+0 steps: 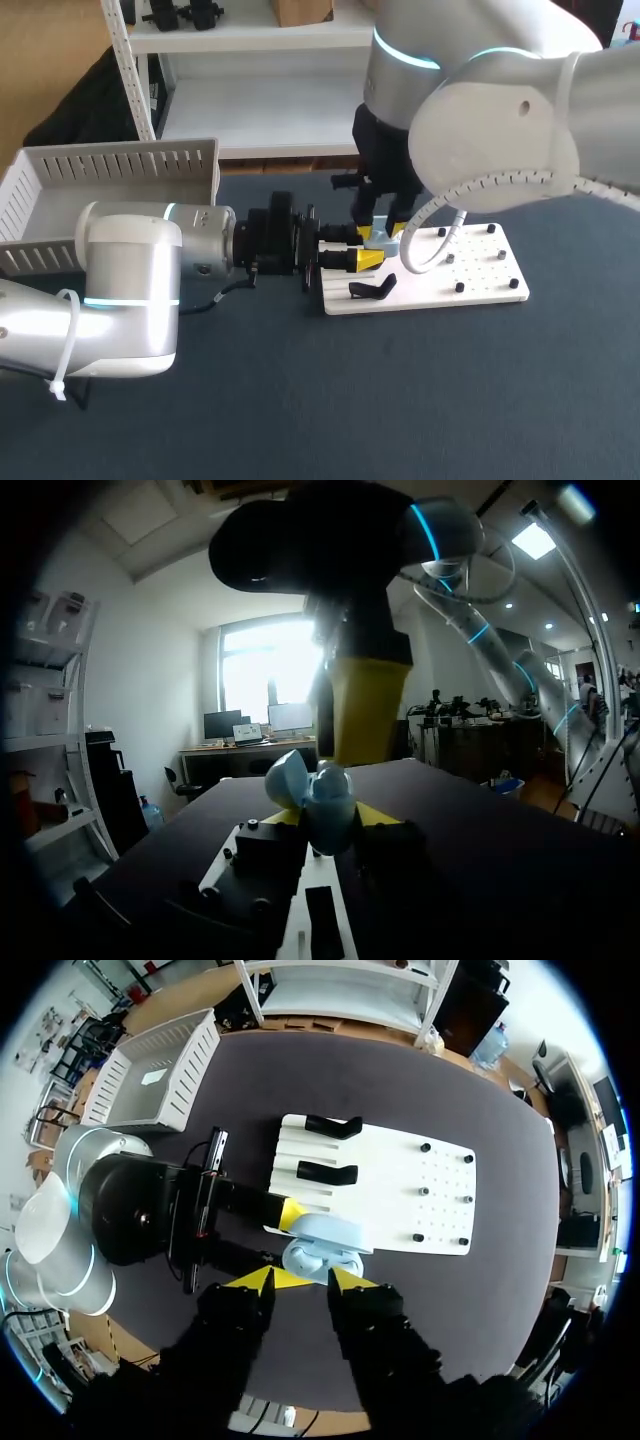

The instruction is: Pick up each earbud case from the left stands, insert the matching earbuds, close the lid, and place the case in the box.

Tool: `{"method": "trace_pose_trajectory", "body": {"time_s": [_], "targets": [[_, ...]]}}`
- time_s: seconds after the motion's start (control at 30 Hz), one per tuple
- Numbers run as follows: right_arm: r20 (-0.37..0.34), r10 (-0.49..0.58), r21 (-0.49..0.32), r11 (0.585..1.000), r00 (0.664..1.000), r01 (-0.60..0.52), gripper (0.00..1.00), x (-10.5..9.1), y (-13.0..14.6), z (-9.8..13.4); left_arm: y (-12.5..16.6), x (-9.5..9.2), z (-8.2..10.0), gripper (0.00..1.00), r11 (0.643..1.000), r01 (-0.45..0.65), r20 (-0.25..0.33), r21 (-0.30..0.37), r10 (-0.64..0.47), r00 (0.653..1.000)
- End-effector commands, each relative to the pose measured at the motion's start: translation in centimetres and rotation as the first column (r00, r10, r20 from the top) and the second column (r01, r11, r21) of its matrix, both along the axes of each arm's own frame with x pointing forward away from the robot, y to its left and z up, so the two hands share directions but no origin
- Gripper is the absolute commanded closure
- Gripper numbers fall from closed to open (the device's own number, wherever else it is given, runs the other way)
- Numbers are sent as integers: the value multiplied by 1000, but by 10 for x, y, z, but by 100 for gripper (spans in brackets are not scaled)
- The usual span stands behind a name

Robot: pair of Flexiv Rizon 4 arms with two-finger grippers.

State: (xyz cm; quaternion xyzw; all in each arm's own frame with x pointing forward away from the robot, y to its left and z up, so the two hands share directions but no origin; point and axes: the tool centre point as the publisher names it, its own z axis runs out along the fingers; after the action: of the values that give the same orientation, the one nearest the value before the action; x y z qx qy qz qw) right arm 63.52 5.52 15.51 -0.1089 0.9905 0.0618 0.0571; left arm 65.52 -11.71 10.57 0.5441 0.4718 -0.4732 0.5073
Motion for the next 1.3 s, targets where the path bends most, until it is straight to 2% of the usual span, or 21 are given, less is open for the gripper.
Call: {"method": "trace_pose_trajectory", "body": {"time_s": [0.03, 0.13, 0.27, 0.33, 0.4, 0.73, 0.87, 1.07, 1.3], "targets": [[2, 0, -1, 1000, 1000, 0, 26, 0, 1, 2, -1, -2, 0, 100, 1000, -7, 2, 0, 7, 1000], [8, 1, 17, 1000, 1000, -1, 25, -2, 0, 9, -1, -2, 0, 100, 1000, -7, 2, 0, 7, 1000], [22, -15, 50, 999, 1000, 14, 19, 0, -4, 21, -1, -2, 0, 100, 1000, -7, 2, 0, 7, 1000], [32, -36, 56, 998, 999, 34, 12, 7, -9, 26, -1, -2, 0, 100, 1000, -7, 2, 0, 7, 1000], [36, -62, 63, 996, 997, 59, 0, 17, -16, 28, -1, -2, 0, 100, 1000, -7, 2, 0, 7, 1000], [28, -192, 73, 979, 981, 190, 0, 63, -47, 20, -1, -2, 0, 100, 1000, -7, 2, 0, 7, 1000], [7, -214, 70, 975, 977, 213, 0, 71, -53, 12, -1, -2, 0, 100, 1000, -7, 2, 0, 7, 1000], [-39, -220, 60, 973, 975, 222, 0, 66, -57, -3, -1, -2, 0, 100, 1000, -7, 2, 0, 7, 1000], [-80, -207, 51, 976, 975, 211, 0, 50, -59, -14, -1, -2, 0, 100, 1000, -7, 2, 0, 7, 1000]]}}
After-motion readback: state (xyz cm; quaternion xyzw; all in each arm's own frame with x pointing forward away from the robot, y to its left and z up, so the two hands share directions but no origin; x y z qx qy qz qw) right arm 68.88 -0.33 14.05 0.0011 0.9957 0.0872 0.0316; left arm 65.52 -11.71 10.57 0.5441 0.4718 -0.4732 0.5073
